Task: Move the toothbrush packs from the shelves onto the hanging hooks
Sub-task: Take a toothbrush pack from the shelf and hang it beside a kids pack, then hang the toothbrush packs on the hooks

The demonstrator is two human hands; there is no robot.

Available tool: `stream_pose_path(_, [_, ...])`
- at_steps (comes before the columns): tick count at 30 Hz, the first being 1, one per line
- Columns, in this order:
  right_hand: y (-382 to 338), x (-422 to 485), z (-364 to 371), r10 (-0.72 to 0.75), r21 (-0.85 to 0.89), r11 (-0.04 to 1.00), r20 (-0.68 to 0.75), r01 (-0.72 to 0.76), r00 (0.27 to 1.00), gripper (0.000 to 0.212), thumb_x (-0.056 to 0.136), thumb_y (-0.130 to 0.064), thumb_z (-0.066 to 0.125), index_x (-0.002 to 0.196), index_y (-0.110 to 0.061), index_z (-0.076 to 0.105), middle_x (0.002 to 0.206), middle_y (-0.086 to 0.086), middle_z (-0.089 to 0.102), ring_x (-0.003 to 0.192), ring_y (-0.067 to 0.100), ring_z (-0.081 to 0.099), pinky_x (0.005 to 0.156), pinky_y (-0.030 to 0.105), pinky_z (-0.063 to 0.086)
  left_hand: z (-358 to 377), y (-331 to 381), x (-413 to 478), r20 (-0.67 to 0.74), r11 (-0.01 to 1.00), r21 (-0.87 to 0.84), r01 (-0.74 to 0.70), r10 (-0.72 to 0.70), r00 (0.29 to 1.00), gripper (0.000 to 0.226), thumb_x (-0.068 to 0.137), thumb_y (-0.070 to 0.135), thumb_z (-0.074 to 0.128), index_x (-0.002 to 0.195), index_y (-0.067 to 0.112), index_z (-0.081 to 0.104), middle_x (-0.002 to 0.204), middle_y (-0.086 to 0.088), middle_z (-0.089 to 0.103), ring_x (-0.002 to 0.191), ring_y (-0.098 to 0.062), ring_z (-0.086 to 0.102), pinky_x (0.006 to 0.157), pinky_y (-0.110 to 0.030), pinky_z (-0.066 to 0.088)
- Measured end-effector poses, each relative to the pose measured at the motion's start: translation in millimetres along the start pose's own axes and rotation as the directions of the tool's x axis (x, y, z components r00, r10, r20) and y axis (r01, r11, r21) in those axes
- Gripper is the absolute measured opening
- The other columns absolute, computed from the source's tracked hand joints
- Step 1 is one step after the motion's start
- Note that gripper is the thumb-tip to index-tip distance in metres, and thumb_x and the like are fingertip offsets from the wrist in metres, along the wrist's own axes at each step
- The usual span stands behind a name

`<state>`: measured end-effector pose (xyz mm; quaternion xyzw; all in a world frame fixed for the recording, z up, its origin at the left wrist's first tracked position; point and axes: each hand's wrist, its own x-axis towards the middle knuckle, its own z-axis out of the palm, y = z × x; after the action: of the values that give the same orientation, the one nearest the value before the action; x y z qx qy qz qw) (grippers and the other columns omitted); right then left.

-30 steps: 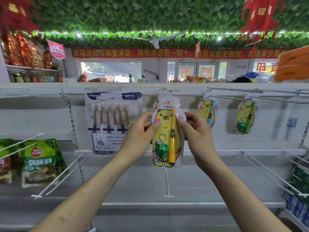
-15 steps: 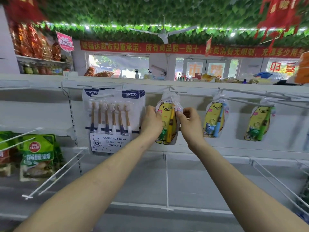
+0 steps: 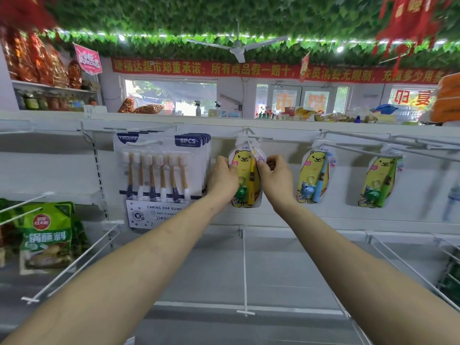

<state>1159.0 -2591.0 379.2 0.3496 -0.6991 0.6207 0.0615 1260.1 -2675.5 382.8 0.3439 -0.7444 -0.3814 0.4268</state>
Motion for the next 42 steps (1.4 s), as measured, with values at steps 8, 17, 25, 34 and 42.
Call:
stream_pose_path(8, [19.6,-54.0,-23.1,-0.003,-0.227,0.974,0.005,0.004,1.000,0.026,0.103,-0.030,0.062,0.122,-0.012,0.058,0.106,0.001,0.064,0.095,0.020,0.062,0.085,0.041,0.054,-9.1,-16.3,-51.3,0.150,0.954,0.298,0.039,-0.087,0.985,0.038,0.099,0.027,0.058,0.130,0.009,0.046,0.130,-0.014,0.058,0.115,-0.037,0.060,0.094,-0.047,0.055])
stream_pose_path(17, [21.8,-162.7,-101.9,-0.118,-0.716,0.676,0.128,0.174,0.985,0.039,0.098,-0.021,0.061,0.136,-0.012,0.052,0.130,0.011,0.055,0.116,0.033,0.054,0.084,0.046,0.052,2.1,-19.6,-154.2,0.538,0.706,0.430,-0.562,0.299,0.788,0.055,0.098,0.037,0.061,0.144,0.013,0.042,0.144,-0.012,0.045,0.133,-0.033,0.046,0.100,-0.048,0.049])
stream_pose_path(25, [48.1,-272.3,-242.6,-0.085,-0.956,0.284,-0.105,-0.077,0.991,0.041,0.077,-0.015,0.067,0.116,-0.012,0.059,0.112,0.010,0.057,0.099,0.034,0.056,0.077,0.045,0.048,99.4,24.2,-285.4,0.644,0.510,0.202,-0.836,0.574,0.506,0.061,0.088,0.044,0.071,0.137,0.015,0.050,0.144,-0.012,0.051,0.129,-0.035,0.052,0.093,-0.049,0.049])
stream_pose_path(34, [119.5,-367.9,-481.9,0.186,-0.932,-0.020,-0.358,-0.361,0.915,0.050,0.076,-0.013,0.063,0.126,-0.013,0.057,0.117,0.011,0.057,0.109,0.036,0.058,0.085,0.044,0.050,278.2,115.8,-450.9,0.743,0.324,-0.022,-0.946,0.639,0.201,0.068,0.072,0.034,0.082,0.132,0.013,0.056,0.140,-0.010,0.057,0.130,-0.031,0.054,0.091,-0.046,0.054])
stream_pose_path(42, [163.8,-431.2,-648.2,0.265,-0.807,-0.140,-0.589,-0.574,0.764,0.056,0.072,-0.012,0.074,0.124,-0.014,0.057,0.117,0.009,0.057,0.108,0.033,0.058,0.087,0.042,0.050,406.5,173.1,-583.1,0.788,0.270,-0.212,-0.939,0.615,-0.001,0.085,0.066,0.040,0.087,0.139,0.014,0.052,0.143,-0.005,0.055,0.130,-0.028,0.055,0.089,-0.043,0.054])
